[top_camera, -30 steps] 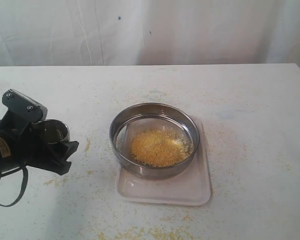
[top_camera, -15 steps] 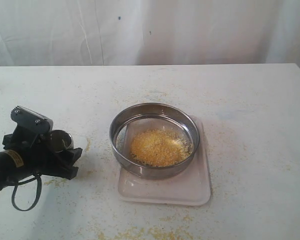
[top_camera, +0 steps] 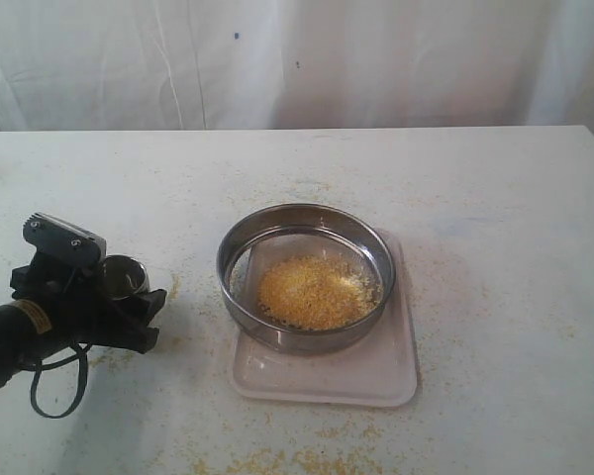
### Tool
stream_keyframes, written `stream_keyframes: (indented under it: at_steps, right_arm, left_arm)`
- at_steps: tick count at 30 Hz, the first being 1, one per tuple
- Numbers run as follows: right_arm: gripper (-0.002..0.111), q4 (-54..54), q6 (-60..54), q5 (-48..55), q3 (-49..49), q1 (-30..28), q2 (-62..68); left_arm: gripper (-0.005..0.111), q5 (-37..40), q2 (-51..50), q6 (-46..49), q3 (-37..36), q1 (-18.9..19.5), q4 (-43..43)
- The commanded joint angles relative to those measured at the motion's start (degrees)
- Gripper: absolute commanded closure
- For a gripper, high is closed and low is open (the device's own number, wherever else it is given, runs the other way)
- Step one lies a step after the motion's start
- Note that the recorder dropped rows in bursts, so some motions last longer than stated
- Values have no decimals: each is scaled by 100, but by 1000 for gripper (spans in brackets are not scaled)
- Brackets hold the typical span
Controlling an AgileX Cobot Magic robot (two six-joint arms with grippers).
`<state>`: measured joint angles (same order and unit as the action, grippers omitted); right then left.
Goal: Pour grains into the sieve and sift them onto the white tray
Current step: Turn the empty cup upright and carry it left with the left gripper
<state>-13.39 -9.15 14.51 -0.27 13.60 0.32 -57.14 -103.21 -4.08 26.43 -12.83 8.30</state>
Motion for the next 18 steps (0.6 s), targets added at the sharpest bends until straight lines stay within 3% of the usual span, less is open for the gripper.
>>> stream_keyframes:
  at_steps: [1,11,18]
  right_arm:
    - [108,23,9,-46,27,-38,-32]
    - [108,23,9,-46,27,-38,-32]
    - [108,23,9,-46,27,-38,-32]
  left_arm:
    - [31,-209,-21,-38,-119,14,-12]
    - [31,-582,-10,160,-370,14,57]
    - [9,-582,-10,148,-370,14,23]
